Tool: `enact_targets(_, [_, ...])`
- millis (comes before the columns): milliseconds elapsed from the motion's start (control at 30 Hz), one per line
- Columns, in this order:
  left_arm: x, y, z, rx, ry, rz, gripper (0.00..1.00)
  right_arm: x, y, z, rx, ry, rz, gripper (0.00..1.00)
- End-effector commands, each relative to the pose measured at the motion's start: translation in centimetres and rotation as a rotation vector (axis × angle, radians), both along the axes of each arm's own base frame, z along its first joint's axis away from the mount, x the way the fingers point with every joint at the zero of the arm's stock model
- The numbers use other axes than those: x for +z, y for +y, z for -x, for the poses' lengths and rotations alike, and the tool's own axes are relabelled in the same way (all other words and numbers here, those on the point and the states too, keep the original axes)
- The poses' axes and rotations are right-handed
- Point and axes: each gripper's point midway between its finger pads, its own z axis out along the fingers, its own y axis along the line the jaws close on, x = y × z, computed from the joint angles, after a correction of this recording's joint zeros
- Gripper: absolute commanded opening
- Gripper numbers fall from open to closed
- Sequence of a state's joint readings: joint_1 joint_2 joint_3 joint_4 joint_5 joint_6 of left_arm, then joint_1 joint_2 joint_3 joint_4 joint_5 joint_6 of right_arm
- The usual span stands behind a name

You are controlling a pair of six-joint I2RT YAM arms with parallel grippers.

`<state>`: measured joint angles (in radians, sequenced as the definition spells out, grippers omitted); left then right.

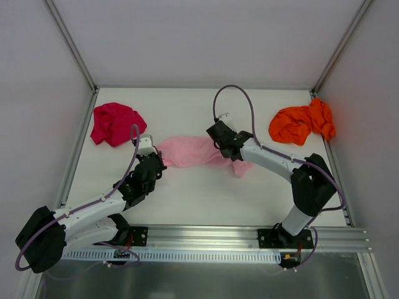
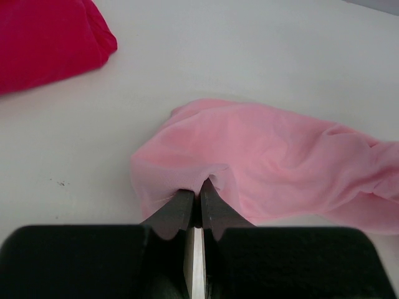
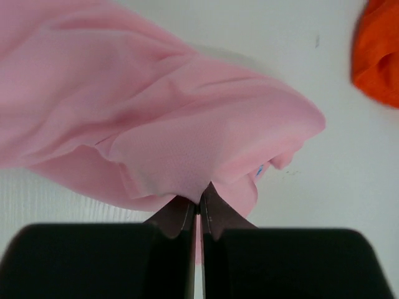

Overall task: Fold and stack the t-shirts
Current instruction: Flatten out the tshirt

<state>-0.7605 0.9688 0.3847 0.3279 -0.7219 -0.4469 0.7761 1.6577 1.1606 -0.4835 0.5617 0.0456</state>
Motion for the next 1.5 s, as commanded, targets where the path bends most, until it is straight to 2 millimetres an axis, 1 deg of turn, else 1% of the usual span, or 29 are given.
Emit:
enact_targets(0, [3.8, -1.6, -1.1, -0.039, -0.096, 0.05, 0.0, 6.5, -0.3, -3.7, -0.033, -0.159, 0.099, 0.01])
enact_targets(33, [4.8, -2.0, -1.3, -0.05, -0.114, 0.067, 0.0, 9.5, 0.0, -4.7, -0.046, -0.205, 0.093, 0.01])
enact_targets(100, [6.4, -2.3, -1.6, -0.058, -0.141, 0.072, 0.0, 12.4, -0.3, -5.6, -0.063, -0.252, 0.118, 0.01])
enact_targets(133, [7.8, -2.6, -1.8, -0.059, -0.152, 0.078, 0.0, 13.6, -0.5, -5.6, -0.055, -0.262, 0.135, 0.01])
enact_targets(167, [8.5, -2.6, -1.9, -0.059, -0.158, 0.079, 0.0, 15.4, -0.6, -5.9, -0.063, -0.298, 0.121, 0.01])
enact_targets(200, [9.8, -2.5, -1.9, -0.054, -0.173, 0.083, 0.0, 16.8, -1.0, -5.8, -0.065, -0.321, 0.099, 0.01])
enact_targets(233, [10.4, -2.5, -2.0, -0.055, -0.179, 0.083, 0.0, 17.4, -1.4, -5.8, -0.072, -0.33, 0.091, 0.01])
enact_targets(267, [11.7, -2.6, -2.1, -0.054, -0.196, 0.092, 0.0, 17.7, -1.7, -5.7, -0.077, -0.334, 0.089, 0.01])
enact_targets(300, [12.2, -2.6, -2.1, -0.056, -0.198, 0.089, 0.0, 18.0, -2.1, -5.6, -0.083, -0.336, 0.086, 0.01])
enact_targets(367, [12.0, -2.5, -2.0, -0.06, -0.181, 0.066, 0.0, 17.9, -2.5, -5.2, -0.077, -0.319, 0.061, 0.01])
enact_targets(400, [11.9, -2.3, -1.9, -0.053, -0.18, 0.064, 0.0, 17.2, -2.6, -5.1, -0.079, -0.313, 0.063, 0.01])
enact_targets(467, [11.6, -2.1, -1.9, -0.048, -0.18, 0.063, 0.0, 16.9, -2.5, -4.7, -0.072, -0.311, 0.035, 0.01])
enact_targets(500, [11.5, -2.2, -1.9, -0.048, -0.178, 0.063, 0.0, 16.4, -2.5, -4.6, -0.071, -0.308, 0.036, 0.01])
enact_targets(600, [11.4, -2.4, -2.1, -0.052, -0.171, 0.054, 0.0, 16.3, -2.7, -4.5, -0.07, -0.305, 0.042, 0.01])
enact_targets(800, [11.3, -2.4, -2.1, -0.054, -0.171, 0.048, 0.0, 16.9, -3.5, -4.1, -0.075, -0.328, 0.04, 0.01])
enact_targets(833, [11.2, -2.5, -2.2, -0.055, -0.168, 0.045, 0.0, 16.7, -3.2, -4.0, -0.062, -0.318, 0.029, 0.02])
enact_targets(933, [10.9, -2.5, -2.2, -0.056, -0.164, 0.044, 0.0, 16.6, -3.0, -3.8, -0.045, -0.307, 0.019, 0.01])
enact_targets(967, [10.8, -2.5, -2.2, -0.056, -0.161, 0.041, 0.0, 16.6, -3.0, -3.8, -0.043, -0.307, 0.016, 0.03])
enact_targets(1000, [10.7, -2.5, -2.2, -0.055, -0.16, 0.038, 0.0, 16.6, -3.0, -3.8, -0.042, -0.306, 0.018, 0.01])
enact_targets(1067, [10.7, -2.4, -2.2, -0.054, -0.16, 0.037, 0.0, 16.5, -3.0, -3.7, -0.042, -0.307, 0.014, 0.01])
enact_targets(1133, [10.8, -2.5, -2.2, -0.056, -0.161, 0.036, 0.0, 16.4, -2.6, -3.6, -0.025, -0.293, -0.002, 0.03])
enact_targets(1233, [10.7, -2.4, -2.2, -0.054, -0.161, 0.034, 0.0, 16.6, -2.8, -3.6, -0.031, -0.301, -0.003, 0.01])
enact_targets(1300, [10.6, -2.4, -2.2, -0.055, -0.16, 0.031, 0.0, 16.5, -2.5, -3.4, -0.012, -0.29, -0.016, 0.04])
enact_targets(1333, [10.5, -2.4, -2.2, -0.054, -0.158, 0.028, 0.0, 16.7, -2.5, -3.4, -0.008, -0.298, -0.019, 0.01])
enact_targets(1400, [10.5, -2.4, -2.2, -0.051, -0.157, 0.026, 0.0, 16.5, -3.0, -3.3, -0.026, -0.313, -0.016, 0.01])
enact_targets(1433, [10.3, -2.4, -2.2, -0.052, -0.155, 0.024, 0.0, 16.8, -3.1, -3.2, -0.024, -0.323, -0.028, 0.01])
enact_targets(1467, [10.3, -2.4, -2.3, -0.052, -0.156, 0.025, 0.0, 16.7, -2.9, -3.1, -0.013, -0.316, -0.034, 0.01])
